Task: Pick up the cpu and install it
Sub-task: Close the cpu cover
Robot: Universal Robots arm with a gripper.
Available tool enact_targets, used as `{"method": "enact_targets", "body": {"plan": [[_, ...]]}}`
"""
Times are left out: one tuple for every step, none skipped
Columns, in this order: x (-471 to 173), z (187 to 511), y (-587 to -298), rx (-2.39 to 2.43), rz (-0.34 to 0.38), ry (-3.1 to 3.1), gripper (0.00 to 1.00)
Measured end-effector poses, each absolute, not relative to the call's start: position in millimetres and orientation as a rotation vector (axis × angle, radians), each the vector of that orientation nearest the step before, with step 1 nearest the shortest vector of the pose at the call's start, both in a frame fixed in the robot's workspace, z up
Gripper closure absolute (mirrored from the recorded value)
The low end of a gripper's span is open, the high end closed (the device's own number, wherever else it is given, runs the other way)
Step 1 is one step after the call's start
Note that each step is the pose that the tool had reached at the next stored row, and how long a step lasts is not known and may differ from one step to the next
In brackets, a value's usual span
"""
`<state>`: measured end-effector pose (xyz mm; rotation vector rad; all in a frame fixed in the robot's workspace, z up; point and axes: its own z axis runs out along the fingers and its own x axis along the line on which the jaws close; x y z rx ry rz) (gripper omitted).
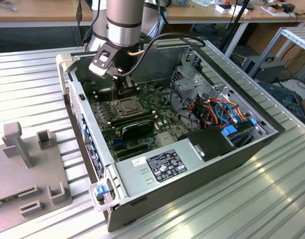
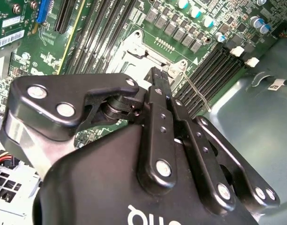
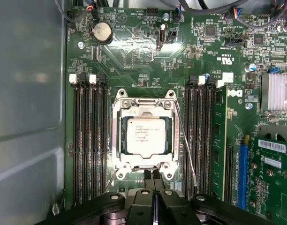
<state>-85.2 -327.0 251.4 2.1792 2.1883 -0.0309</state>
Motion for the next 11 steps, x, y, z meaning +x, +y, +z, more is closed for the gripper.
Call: {"method": "enact_targets", "body": {"plan": [[-83.1,251.4,-327.0,2.179,-0.031,2.188,0.89],[-79.8,251.4,-327.0,2.179,-0.031,2.188,0.89],[-76.9,251.3,-327.0,2.179,-0.031,2.188,0.89],[-74.2,251.3,-327.0,2.179,-0.031,2.188,0.89],[-71.4,251.3,-327.0,2.179,-0.031,2.189,0.89],[-67.5,251.3,-327.0,2.179,-0.031,2.189,0.89],[-64.9,251.3,-327.0,2.179,-0.031,2.188,0.89],[-61.0,251.3,-327.0,2.179,-0.031,2.189,0.89],[-58.8,251.3,-327.0,2.179,-0.031,2.189,0.89],[-55.0,251.3,-327.0,2.179,-0.031,2.188,0.89],[-53.3,251.3,-327.0,2.179,-0.031,2.188,0.89]]}}
